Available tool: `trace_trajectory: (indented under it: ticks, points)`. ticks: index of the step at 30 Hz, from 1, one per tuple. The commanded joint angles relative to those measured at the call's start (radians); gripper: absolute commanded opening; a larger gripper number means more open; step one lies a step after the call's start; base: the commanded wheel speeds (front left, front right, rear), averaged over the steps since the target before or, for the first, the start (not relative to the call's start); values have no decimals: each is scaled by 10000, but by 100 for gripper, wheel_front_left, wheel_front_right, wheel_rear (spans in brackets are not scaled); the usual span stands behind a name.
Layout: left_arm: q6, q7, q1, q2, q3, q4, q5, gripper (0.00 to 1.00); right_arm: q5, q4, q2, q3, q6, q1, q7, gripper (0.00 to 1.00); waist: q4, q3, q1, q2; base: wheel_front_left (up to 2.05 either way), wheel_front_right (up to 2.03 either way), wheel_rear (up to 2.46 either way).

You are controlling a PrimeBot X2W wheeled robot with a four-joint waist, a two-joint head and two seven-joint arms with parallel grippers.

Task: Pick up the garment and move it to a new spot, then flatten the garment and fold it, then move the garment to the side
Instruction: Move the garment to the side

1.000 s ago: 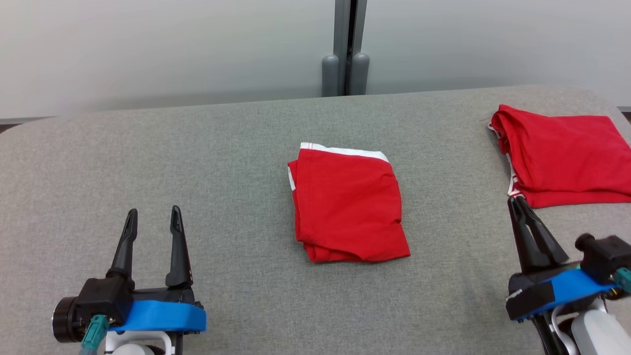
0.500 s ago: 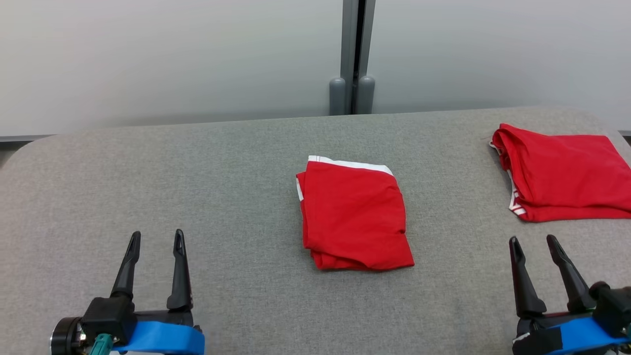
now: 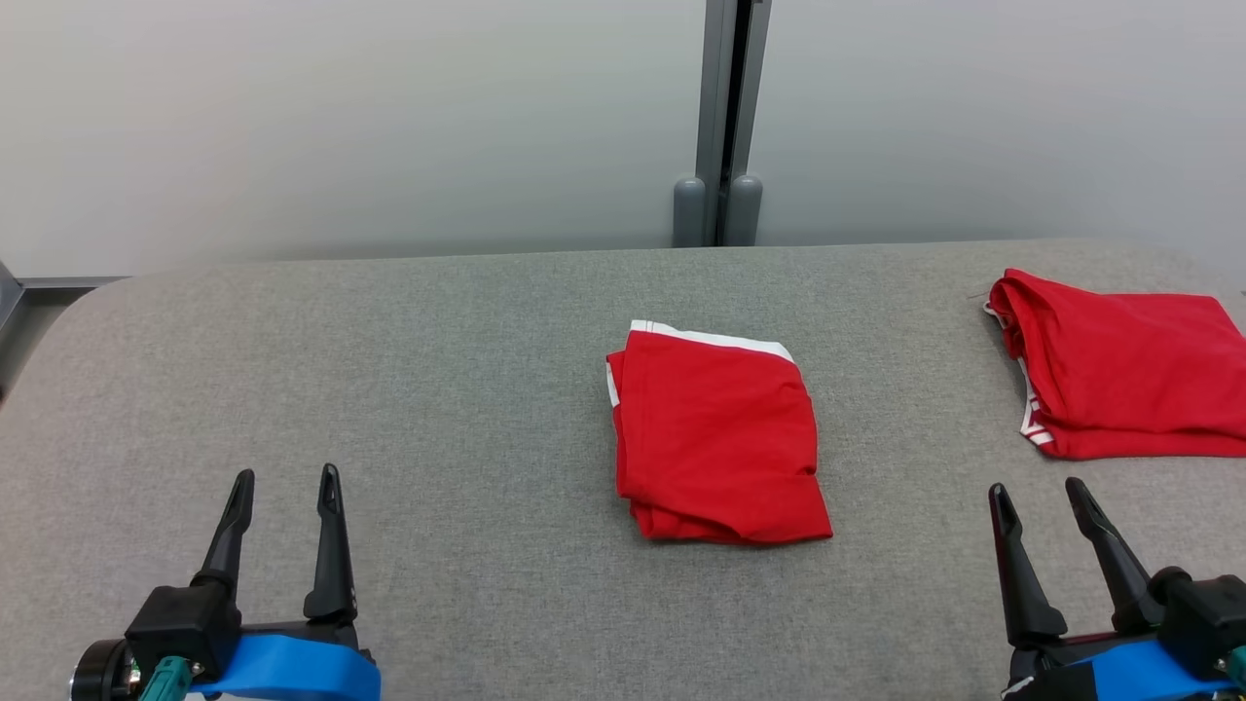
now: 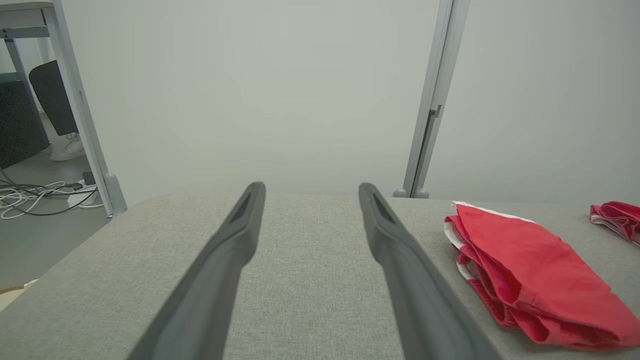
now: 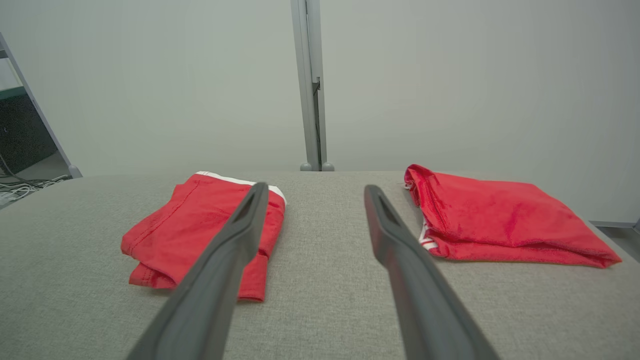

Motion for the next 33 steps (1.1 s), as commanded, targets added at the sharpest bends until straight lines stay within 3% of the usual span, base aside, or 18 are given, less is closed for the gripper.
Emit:
trace_trajectory:
  ticks: [1, 14, 33]
  points:
    - [19, 101, 96, 65, -3, -125, -36, 100, -80, -136, 53, -3, 4, 139, 132, 100, 16, -19, 0, 0, 0, 0, 0]
    - [129, 821, 105, 132, -51, -655, -292, 100, -199, -518, 163, 24, 4, 179, 555, 100, 85, -43, 0, 0, 0, 0, 0]
    - [269, 774, 97, 258, -98, -615, -402, 100, -268, -452, 198, -44, 4, 198, 615, 100, 138, -72, 0, 0, 0, 0, 0]
